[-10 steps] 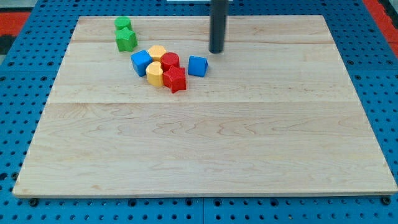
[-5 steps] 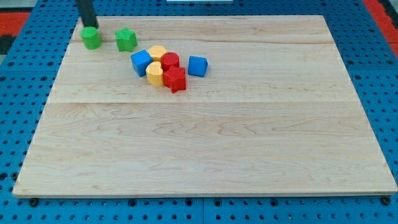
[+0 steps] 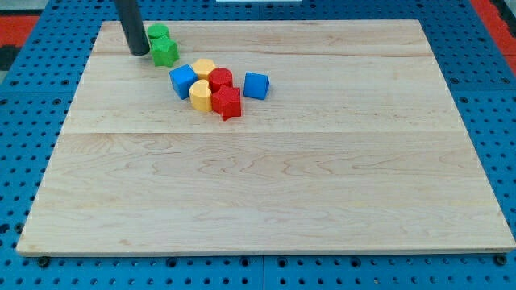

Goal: Move green star top right to the red circle

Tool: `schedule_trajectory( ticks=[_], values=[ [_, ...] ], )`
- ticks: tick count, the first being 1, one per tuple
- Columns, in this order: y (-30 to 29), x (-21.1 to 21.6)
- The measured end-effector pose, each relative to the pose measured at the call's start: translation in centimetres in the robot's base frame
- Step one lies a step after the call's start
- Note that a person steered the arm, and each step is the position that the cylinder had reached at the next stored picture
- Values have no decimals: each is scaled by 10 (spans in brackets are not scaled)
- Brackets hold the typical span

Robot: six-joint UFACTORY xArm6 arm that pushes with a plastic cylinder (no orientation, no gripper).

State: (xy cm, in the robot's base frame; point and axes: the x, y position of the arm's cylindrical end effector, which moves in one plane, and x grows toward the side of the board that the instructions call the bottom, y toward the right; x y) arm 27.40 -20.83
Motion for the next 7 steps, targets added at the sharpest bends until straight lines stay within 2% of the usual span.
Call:
schedule_trajectory(
  ticks=[1, 3, 4, 5, 6, 7],
  values=[
    [39, -5],
    [128, 22],
    [67, -13],
    [84, -55],
    [123, -50],
    [152, -9]
  ],
)
